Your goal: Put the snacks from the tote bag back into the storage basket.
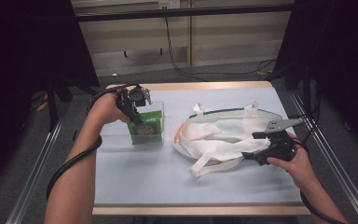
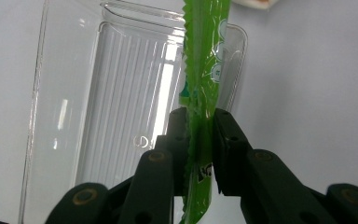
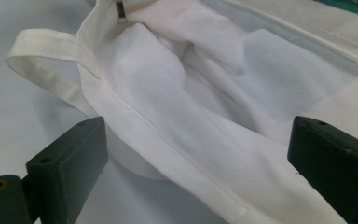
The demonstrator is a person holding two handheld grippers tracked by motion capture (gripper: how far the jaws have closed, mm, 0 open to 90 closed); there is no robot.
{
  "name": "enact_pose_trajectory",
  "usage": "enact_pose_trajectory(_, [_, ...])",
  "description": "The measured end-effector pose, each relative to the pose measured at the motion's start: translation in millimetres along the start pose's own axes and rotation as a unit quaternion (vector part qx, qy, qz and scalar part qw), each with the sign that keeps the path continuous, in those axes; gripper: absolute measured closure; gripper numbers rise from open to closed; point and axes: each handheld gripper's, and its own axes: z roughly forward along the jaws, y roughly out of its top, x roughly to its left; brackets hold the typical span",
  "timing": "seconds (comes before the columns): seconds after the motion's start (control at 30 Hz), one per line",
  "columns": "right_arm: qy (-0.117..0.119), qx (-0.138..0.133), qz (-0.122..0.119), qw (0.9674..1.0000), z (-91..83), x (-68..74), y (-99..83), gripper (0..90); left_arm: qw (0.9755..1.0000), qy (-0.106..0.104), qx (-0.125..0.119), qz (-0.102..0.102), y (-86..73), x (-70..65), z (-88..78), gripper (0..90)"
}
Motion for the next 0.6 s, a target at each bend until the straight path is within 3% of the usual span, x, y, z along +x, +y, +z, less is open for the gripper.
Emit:
enact_pose_trajectory(0.07, [0.0,0.0,0.0,1.0,0.1,-0.1,-0.1,4.3,1.0,-0.004,-0.002,-0.001,-0.7,-0.1,-0.2,76.2])
enact_pose_trajectory(0.23, [0.002,0.003,0.001,1.0,1.0,0.0,-0.3,4.3,0.9994,-0.01,-0.015,-0.031,-2.2,0.8,1.1,72.2])
enact_pose_trajectory(0.43, [0.0,0.002,0.0,1.0,0.6,-0.4,-0.3,4.2,0.9989,-0.004,-0.017,-0.044,-3.0,2.8,2.4,66.2])
enact_pose_trajectory(0.5, [0.0,0.003,0.0,1.0,0.6,-0.5,-0.4,4.2,0.9982,-0.015,-0.016,-0.056,-3.1,4.5,1.5,64.3])
enact_pose_trajectory(0.53, [0.0,0.002,0.001,1.0,0.7,-0.4,-0.4,4.2,0.9976,-0.009,-0.024,-0.064,-3.5,3.5,2.2,62.7])
enact_pose_trajectory(0.6, [-0.001,0.002,0.001,1.0,0.5,-0.1,-0.3,4.2,0.9975,-0.012,-0.029,-0.064,-3.5,2.8,2.1,61.8])
